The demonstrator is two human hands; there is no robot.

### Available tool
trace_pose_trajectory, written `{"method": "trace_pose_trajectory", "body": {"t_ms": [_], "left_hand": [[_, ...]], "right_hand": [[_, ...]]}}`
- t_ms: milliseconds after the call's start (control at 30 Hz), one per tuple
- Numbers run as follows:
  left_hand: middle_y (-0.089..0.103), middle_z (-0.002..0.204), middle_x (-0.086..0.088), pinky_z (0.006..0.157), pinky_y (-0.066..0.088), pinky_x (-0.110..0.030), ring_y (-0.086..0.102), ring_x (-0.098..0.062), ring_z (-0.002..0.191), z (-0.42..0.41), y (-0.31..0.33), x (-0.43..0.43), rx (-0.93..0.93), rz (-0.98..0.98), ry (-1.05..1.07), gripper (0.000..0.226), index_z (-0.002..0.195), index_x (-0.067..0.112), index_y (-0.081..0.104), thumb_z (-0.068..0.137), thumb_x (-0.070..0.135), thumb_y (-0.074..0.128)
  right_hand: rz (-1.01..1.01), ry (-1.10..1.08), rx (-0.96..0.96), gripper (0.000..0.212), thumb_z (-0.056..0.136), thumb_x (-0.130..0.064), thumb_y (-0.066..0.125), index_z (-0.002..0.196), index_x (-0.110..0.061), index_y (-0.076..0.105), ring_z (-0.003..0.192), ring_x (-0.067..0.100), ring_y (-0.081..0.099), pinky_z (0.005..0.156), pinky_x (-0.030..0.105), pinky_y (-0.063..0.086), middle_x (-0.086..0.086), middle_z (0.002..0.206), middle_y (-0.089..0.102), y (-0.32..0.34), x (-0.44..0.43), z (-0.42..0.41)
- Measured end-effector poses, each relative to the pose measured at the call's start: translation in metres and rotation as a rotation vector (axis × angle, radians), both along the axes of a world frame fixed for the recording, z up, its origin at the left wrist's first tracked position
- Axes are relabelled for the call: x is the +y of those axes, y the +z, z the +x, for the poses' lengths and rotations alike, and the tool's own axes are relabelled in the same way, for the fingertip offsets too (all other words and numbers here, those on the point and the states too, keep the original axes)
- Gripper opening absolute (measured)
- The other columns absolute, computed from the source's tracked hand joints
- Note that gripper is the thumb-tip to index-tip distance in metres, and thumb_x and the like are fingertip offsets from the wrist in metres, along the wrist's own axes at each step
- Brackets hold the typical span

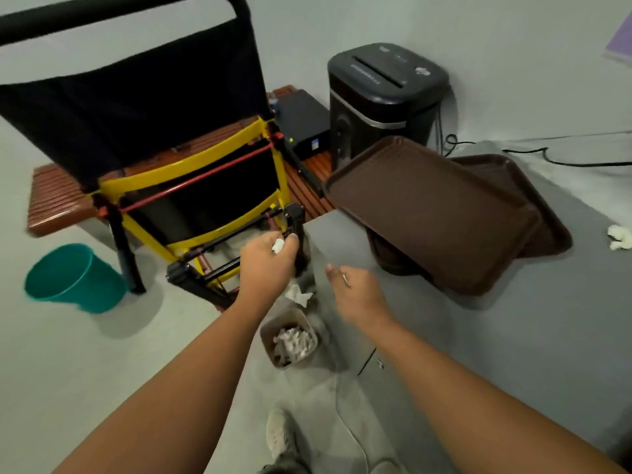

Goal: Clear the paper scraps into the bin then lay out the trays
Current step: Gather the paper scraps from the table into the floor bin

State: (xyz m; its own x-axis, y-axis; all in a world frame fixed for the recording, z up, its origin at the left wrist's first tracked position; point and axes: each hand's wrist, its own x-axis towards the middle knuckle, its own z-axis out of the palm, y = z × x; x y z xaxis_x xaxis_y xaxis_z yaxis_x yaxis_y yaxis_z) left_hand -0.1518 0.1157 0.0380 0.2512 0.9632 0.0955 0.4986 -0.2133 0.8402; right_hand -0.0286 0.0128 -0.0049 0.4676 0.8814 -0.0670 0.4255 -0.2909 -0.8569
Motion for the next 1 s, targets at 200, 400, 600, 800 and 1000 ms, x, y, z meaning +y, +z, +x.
{"method": "trace_pose_trajectory", "body": {"t_ms": [200, 400, 600, 800, 1000], "left_hand": [[0.059, 0.061, -0.016, 0.055, 0.046, -0.045, 0.053, -0.024, 0.054, -0.059, -0.067, 0.042, 0.103, -0.096, 0.078, 0.030, 0.065, 0.019, 0.052, 0.091, 0.033, 0.059], [0.041, 0.049, -0.002, 0.045, 0.027, -0.020, 0.039, -0.009, 0.048, -0.085, -0.176, 0.094, 0.097, -0.212, 0.070, 0.036, 0.060, 0.003, 0.048, 0.088, 0.020, 0.062], [0.064, 0.075, -0.012, 0.072, 0.049, -0.040, 0.057, -0.024, 0.070, -0.087, -0.316, 0.125, 0.133, -0.362, 0.089, 0.029, 0.073, 0.004, 0.061, 0.090, 0.027, 0.059], [0.059, 0.071, -0.003, 0.066, 0.037, -0.030, 0.055, -0.021, 0.072, -0.084, -0.445, 0.130, 0.193, -0.369, 0.066, 0.036, 0.068, 0.017, 0.053, 0.098, 0.037, 0.052], [0.069, 0.081, -0.008, 0.074, 0.047, -0.034, 0.062, -0.024, 0.079, -0.082, -0.527, 0.130, 0.188, -0.466, 0.029, 0.043, 0.079, 0.010, 0.062, 0.101, 0.041, 0.043]], "right_hand": [[-0.084, 0.051, -0.003, 0.052, 0.100, -0.042, 0.044, 0.055, -0.019, 0.033, 0.047, 0.009, 0.036, 0.045, 0.025, 0.024, -0.004, 0.051, 0.037, -0.052, 0.048, -0.052], [-0.139, -0.014, 0.007, 0.052, 0.099, -0.038, 0.049, 0.053, -0.021, 0.034, 0.046, 0.006, 0.039, 0.048, 0.029, 0.027, -0.004, 0.048, 0.040, -0.146, 0.101, -0.078], [-0.213, -0.055, -0.017, 0.055, 0.099, -0.034, 0.050, 0.051, -0.021, 0.029, 0.044, 0.006, 0.036, 0.046, 0.018, 0.026, -0.004, 0.046, 0.034, -0.257, 0.126, -0.089], [-0.307, -0.026, -0.025, 0.056, 0.099, -0.033, 0.051, 0.050, -0.019, 0.028, 0.044, 0.009, 0.034, 0.047, 0.026, 0.024, -0.003, 0.044, 0.031, -0.352, 0.120, -0.099], [-0.404, -0.014, 0.014, 0.056, 0.098, -0.037, 0.051, 0.050, -0.022, 0.027, 0.043, 0.010, 0.037, 0.044, 0.021, 0.026, -0.003, 0.042, 0.040, -0.420, 0.115, -0.114]]}}
